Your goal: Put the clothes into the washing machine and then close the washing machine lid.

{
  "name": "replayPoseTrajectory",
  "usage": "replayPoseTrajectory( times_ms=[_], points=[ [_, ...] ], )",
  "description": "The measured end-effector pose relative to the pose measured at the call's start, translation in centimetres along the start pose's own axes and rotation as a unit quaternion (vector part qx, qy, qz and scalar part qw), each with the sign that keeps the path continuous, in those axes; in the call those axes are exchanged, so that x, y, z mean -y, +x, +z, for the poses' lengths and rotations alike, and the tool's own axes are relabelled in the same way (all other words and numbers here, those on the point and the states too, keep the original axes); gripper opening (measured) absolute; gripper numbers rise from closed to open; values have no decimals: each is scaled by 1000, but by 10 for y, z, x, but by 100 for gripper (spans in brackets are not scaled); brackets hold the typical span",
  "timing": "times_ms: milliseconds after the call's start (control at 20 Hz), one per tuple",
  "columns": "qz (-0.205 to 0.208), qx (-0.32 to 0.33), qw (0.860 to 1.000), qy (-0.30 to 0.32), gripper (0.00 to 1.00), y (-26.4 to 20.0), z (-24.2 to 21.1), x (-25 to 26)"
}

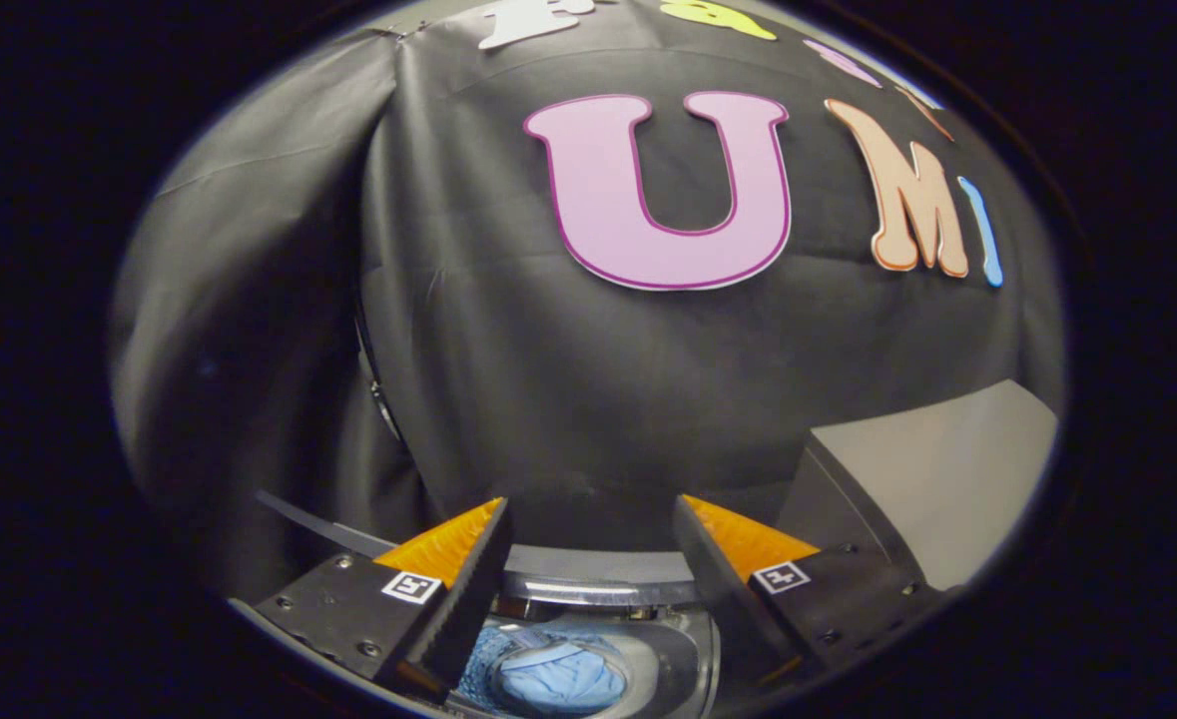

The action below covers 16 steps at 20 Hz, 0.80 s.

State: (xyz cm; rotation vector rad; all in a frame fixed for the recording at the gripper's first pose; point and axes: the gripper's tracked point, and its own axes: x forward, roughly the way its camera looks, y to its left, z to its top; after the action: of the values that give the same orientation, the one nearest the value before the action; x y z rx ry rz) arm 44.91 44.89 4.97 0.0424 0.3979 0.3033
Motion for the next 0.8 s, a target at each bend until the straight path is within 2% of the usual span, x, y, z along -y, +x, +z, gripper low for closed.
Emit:
replayPoseTrajectory(
  times_ms=[350, 800],
  points=[
    [28, -33, 999, 32, 97, -2, 1, 2],
    [25, 7, 1000, 14, 97, 1, 9, 7]
  ],
)
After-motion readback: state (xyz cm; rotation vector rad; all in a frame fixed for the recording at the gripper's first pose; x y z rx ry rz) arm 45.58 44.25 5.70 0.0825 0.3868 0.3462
